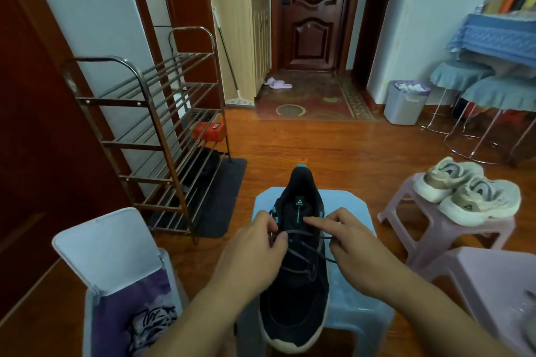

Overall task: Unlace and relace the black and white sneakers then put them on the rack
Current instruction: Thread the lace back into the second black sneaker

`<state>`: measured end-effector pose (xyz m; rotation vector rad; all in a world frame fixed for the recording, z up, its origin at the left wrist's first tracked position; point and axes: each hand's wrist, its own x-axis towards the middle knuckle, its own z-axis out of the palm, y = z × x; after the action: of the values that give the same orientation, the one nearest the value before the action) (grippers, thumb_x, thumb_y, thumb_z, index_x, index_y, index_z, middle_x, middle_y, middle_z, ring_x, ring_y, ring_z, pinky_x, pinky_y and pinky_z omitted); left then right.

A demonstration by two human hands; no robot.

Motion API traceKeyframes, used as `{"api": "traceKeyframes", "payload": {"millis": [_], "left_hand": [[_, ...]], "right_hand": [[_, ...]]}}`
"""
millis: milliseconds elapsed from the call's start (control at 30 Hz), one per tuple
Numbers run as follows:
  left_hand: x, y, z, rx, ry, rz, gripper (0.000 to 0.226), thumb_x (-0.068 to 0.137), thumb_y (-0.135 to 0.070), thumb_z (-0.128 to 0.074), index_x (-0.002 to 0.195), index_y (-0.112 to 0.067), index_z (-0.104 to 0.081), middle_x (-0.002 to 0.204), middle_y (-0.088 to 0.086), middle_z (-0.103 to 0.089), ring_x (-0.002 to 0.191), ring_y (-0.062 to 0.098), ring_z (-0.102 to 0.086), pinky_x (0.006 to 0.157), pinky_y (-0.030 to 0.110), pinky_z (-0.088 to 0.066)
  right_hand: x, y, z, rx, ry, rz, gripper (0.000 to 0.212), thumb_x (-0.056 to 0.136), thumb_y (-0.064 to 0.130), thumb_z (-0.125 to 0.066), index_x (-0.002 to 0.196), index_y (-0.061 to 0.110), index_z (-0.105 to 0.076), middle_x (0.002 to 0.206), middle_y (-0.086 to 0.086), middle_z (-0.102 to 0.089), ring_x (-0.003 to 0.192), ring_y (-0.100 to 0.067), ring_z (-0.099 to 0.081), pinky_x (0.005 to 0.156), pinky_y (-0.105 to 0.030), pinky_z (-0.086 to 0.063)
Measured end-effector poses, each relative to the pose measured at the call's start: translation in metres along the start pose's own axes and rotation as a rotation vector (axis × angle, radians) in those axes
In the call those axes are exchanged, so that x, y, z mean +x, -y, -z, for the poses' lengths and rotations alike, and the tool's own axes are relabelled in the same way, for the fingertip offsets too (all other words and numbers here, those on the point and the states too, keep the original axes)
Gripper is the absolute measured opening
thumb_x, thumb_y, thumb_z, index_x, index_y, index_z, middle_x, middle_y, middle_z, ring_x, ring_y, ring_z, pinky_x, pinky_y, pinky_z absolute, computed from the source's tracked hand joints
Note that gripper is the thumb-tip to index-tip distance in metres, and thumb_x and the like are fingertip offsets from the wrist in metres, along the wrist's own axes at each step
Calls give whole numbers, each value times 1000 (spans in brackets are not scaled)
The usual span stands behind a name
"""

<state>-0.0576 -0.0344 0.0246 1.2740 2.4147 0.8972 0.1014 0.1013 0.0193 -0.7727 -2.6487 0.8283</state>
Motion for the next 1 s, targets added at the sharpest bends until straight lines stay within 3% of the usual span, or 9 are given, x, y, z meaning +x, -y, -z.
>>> {"api": "traceKeyframes", "payload": {"millis": [100, 200, 367, 500, 700, 833, 900, 1000], "left_hand": [[4, 0, 4, -33, -1, 3, 19, 93, -45, -67, 87, -31, -57, 78, -9, -64, 75, 6, -61, 71, 38, -56], [9, 0, 10, 5, 18, -29, 21, 96, -39, -66, 78, -29, -59, 77, -8, -63, 73, 8, -59, 69, 36, -54], [14, 18, 40, 266, -58, 7, 10, 102, -36, -55, 95, -32, -59, 91, -12, -55, 78, 1, -52, 64, 22, -43], [17, 60, 74, 311, -151, 224, 9, 101, -34, -57, 95, -30, -62, 83, -4, -60, 76, 16, -58, 72, 39, -55], [12, 83, 88, 330, -200, 303, 18, 100, -33, -59, 83, -27, -60, 75, 2, -62, 70, 23, -60, 64, 35, -51], [11, 77, 79, 207, -122, 231, 2, 96, -32, -66, 97, -34, -67, 90, -9, -68, 85, 11, -61, 75, 33, -54], [9, 72, 75, 52, -83, 180, 20, 96, -20, -68, 111, -34, -69, 96, -18, -68, 91, -2, -60, 76, 22, -50], [9, 57, 71, -129, -157, 79, 21, 94, -18, -70, 101, -37, -76, 93, -24, -70, 90, -7, -63, 76, 11, -44]], "right_hand": [[-1, 0, 1, -14, 0, 7, 59, 101, 5, -40, 147, 42, -45, 110, 23, -37, 102, 6, -46, 83, -7, -37], [-2, 2, 4, -67, -12, 25, 56, 102, 9, -37, 147, 43, -44, 113, 17, -39, 98, 0, -47, 82, -10, -39], [-2, 6, 10, -168, -30, 48, 54, 102, 13, -33, 145, 43, -46, 118, 17, -40, 97, -3, -46, 81, -21, -42], [-3, 5, 14, -230, -43, 31, 57, 98, 8, -34, 141, 42, -51, 121, 13, -46, 108, -12, -54, 86, -28, -46], [-2, 9, 12, -251, -23, 43, 57, 98, 7, -36, 141, 41, -50, 124, 14, -46, 107, -13, -55, 88, -31, -49], [1, 4, 13, -215, -52, -4, 54, 97, 6, -37, 135, 39, -57, 114, 12, -47, 103, -11, -54, 88, -32, -48], [2, 5, 11, -181, -51, -6, 56, 97, 4, -37, 134, 39, -58, 109, 11, -46, 100, -9, -52, 88, -29, -47], [3, 10, 5, -130, -69, 28, 55, 98, 2, -39, 137, 37, -57, 104, 13, -41, 94, -6, -49, 85, -26, -46]]}}
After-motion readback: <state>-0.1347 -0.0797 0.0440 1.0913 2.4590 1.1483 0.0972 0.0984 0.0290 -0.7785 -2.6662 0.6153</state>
